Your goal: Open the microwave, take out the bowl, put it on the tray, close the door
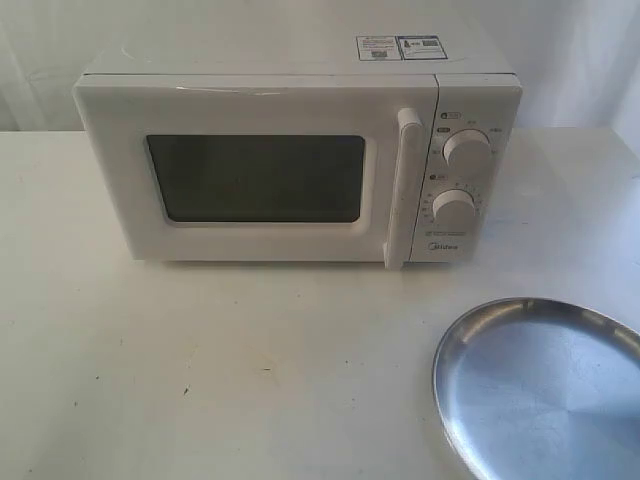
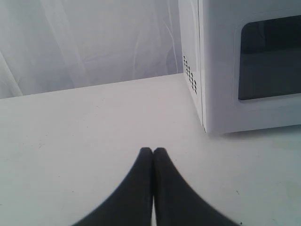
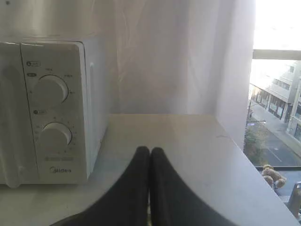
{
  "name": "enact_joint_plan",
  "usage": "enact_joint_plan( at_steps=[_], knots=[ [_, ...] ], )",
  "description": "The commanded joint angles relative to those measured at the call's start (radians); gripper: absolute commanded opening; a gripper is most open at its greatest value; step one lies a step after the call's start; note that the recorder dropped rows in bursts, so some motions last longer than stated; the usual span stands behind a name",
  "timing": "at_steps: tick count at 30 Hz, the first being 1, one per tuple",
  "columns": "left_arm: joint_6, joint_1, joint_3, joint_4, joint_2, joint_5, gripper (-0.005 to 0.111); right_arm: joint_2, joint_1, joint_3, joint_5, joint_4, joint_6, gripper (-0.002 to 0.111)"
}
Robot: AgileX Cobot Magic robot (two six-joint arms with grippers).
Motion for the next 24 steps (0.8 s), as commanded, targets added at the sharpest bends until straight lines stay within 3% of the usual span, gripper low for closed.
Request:
enact_joint_plan(
  at_steps=[1, 11, 24],
  knots=[
    [0.0, -0.002, -0.003, -0.006, -0.002, 0.003, 0.0, -0.006, -0.004, 0.005, -0.093, 0.008, 0.026, 0.0],
    [0.0, -0.002, -0.003, -0.006, -0.002, 0.003, 0.0, -0.006, -0.004, 0.005, -0.077, 0.008, 0.478, 0.0],
    [0.0, -0.002, -0.003, -0.006, -0.002, 0.003, 0.0, -0.006, 0.001, 0.005, -0.139, 0.0, 0.484, 0.0]
  ],
)
